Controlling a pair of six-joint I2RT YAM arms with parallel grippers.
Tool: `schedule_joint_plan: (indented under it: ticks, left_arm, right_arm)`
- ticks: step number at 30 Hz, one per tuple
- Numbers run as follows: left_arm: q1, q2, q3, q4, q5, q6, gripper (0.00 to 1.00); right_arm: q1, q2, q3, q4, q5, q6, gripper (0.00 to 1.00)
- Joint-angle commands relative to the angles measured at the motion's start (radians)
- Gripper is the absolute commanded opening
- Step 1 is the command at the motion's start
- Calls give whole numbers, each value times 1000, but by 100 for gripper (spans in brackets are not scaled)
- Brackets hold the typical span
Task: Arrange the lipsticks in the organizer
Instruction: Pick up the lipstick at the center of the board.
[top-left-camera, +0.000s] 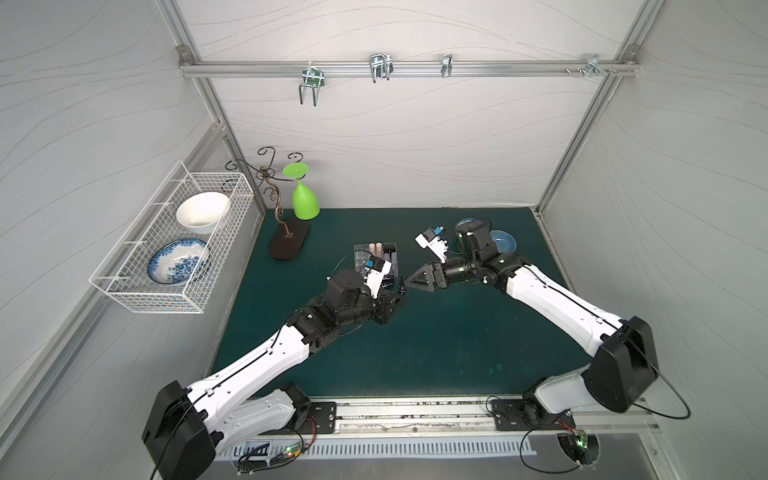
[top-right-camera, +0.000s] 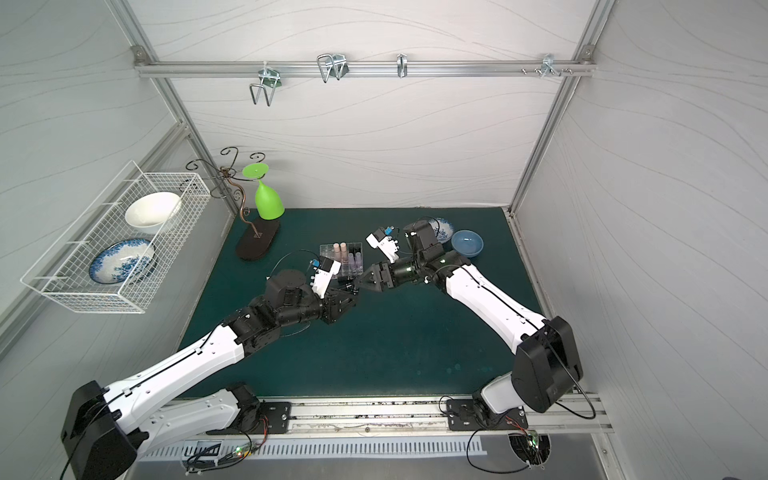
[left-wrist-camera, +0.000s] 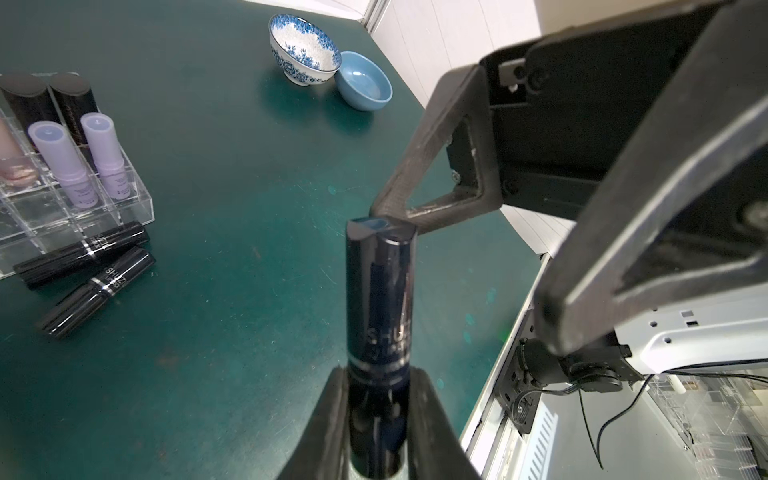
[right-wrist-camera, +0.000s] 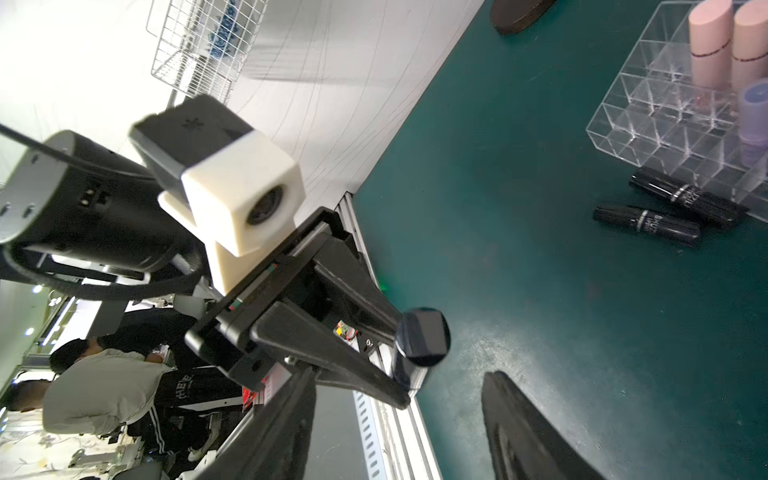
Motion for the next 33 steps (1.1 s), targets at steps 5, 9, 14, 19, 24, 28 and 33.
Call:
schedule_joint_plan:
  ticks: [5,9,14,19,24,28,33]
  left_arm:
    - [1,-27,6,31,30,25,16]
    - [2,-38,6,20,26,29,15]
    - [2,-46,9,13,24,32,15]
    - [2,-49,7,8,20,35,15]
    - [2,-57,7,-10,-5,43,17]
    - [2,-78,-3,-24,-53,51,33]
    - [2,-129,-20,-56,-208,51,73]
  right_arm:
    - [34,57,95,-75,-53,-39,58]
    - [45,76,104,-81,-36,-43,51]
    - [50,94,119,-101,-10,-53,47]
    - [52,93,132,-103,-4,-51,32]
    - [52,92,147,-108,19,-50,20]
    - [53,94,157,-108,61,-51,15]
    - [78,104,183,-103,196,-69,15]
